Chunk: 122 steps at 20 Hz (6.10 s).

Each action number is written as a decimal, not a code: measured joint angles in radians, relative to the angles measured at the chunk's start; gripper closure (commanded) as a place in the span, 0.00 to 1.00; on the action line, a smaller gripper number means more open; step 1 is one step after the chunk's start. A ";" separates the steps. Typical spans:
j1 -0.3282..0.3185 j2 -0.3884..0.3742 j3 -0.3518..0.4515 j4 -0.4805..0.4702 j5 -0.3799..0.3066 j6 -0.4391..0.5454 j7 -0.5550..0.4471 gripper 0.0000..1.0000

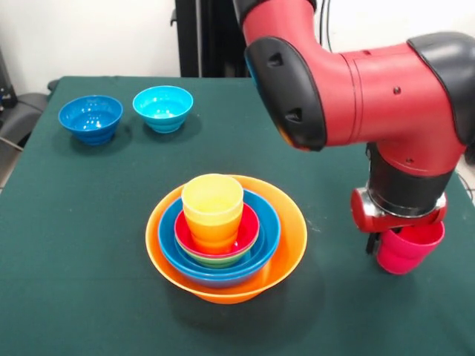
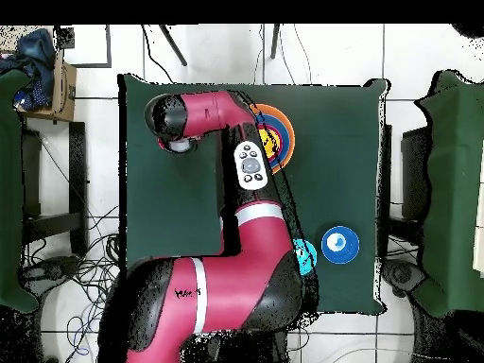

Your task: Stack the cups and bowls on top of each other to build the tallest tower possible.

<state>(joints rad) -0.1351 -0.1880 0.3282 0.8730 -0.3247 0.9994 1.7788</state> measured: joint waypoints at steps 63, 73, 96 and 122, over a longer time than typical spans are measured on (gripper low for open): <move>-0.426 -0.448 0.248 0.263 -0.064 0.157 -0.286 1.00; -0.460 -0.380 0.252 0.198 -0.120 0.140 -0.286 1.00; -0.468 -0.270 0.258 0.194 -0.187 0.047 -0.286 1.00; -0.459 -0.287 0.269 0.194 -0.185 0.047 -0.286 1.00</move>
<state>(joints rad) -0.5943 -0.4752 0.5970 1.0674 -0.5099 1.0460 1.4926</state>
